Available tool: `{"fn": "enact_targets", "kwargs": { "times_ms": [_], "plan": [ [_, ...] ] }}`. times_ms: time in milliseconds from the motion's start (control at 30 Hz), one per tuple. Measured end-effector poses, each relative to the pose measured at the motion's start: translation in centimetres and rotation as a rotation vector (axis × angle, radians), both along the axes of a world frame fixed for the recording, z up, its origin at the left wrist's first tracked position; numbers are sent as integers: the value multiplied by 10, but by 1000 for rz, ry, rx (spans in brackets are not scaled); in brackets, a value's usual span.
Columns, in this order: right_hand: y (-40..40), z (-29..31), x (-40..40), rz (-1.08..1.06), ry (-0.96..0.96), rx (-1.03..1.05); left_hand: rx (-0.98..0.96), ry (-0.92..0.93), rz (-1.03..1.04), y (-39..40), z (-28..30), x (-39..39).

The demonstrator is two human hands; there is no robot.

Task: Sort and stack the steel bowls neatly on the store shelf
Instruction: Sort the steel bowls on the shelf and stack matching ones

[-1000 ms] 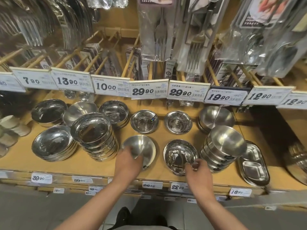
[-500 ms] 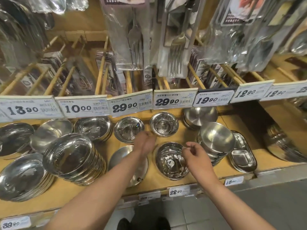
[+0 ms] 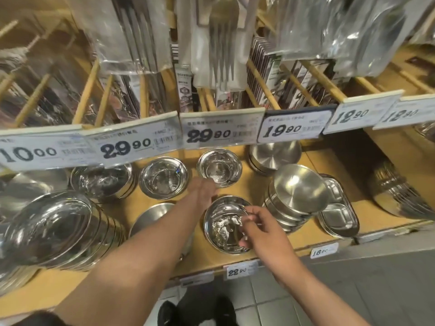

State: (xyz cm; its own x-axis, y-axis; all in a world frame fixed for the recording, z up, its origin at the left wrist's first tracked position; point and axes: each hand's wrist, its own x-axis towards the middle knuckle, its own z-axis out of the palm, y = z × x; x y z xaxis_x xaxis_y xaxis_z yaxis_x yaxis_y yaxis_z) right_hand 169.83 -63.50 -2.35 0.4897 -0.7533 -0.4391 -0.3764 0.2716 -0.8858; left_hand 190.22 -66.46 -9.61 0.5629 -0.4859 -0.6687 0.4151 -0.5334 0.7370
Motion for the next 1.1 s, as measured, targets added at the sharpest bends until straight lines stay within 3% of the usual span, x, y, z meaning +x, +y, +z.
{"fn": "enact_targets", "kwargs": {
  "times_ms": [133,233,433,533,667,900,1100],
  "plan": [
    [1,-2,-1,34,4,8,5,-12,123,18,24,-5],
    [-1,-7,8,46,-4,15,60,-142,204,44,45,-2],
    [-7,-19,26,3,-45,136,33,-217,239,127,83,-7],
    [-12,-22,43,-32,-46,175,-26,-138,315,169,86,-19],
    [-13,-13,76,41,31,-26,-46,-119,362,217,91,-32],
    [-15,-24,151,296,142,-184,-125,-64,483,276,104,-58],
    [-22,-49,195,263,284,-225,-78,-58,539,298,107,-71]
  ]
}}
